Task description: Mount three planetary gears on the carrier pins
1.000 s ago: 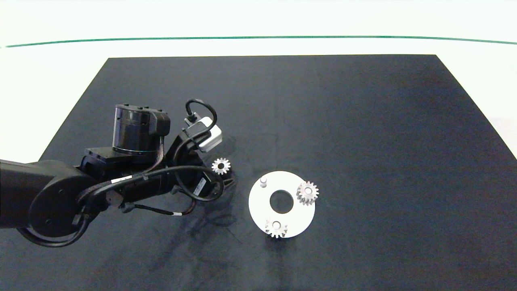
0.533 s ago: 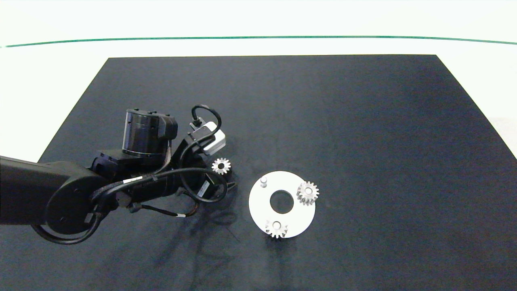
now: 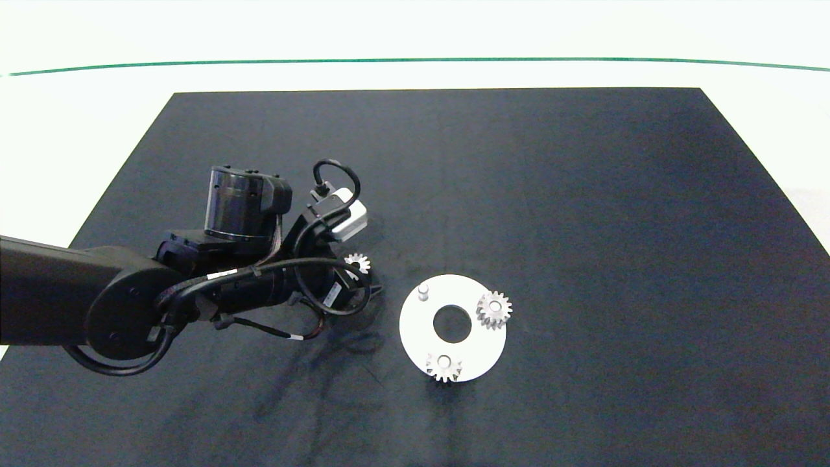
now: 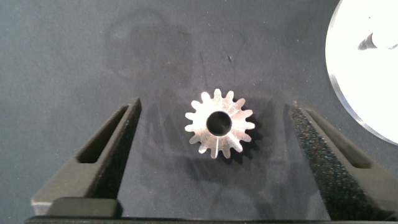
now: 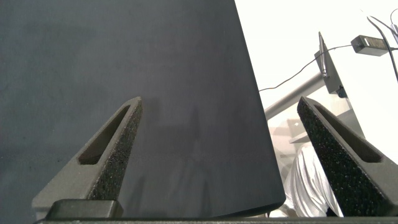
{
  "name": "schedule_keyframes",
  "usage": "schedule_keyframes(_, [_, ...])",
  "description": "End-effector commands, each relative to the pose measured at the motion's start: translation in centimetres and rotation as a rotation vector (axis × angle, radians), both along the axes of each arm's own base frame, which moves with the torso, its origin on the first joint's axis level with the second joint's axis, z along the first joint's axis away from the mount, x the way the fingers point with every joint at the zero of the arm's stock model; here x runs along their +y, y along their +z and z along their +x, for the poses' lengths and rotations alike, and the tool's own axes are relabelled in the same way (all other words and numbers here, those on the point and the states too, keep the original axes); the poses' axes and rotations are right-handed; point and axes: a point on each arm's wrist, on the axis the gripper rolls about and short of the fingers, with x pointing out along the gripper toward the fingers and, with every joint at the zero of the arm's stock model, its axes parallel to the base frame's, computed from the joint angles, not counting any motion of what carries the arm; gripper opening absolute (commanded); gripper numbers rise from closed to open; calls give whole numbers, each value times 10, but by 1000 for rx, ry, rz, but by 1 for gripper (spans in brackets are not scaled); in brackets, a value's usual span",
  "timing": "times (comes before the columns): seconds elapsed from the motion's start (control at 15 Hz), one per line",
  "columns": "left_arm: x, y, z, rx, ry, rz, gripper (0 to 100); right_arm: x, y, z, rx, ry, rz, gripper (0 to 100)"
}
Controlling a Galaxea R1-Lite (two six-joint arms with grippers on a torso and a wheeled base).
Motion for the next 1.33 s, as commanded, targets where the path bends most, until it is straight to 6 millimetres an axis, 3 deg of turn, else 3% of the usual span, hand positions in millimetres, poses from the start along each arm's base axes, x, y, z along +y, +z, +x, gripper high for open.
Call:
schedule_keyframes(0.07, [0,0,1,-2,-3,1,89,0,0,0,4,-2,-2,100])
schedule_keyframes(1.33, [7,-10,7,33,-2,-3,51,0,-1,1,10,1,-3,100])
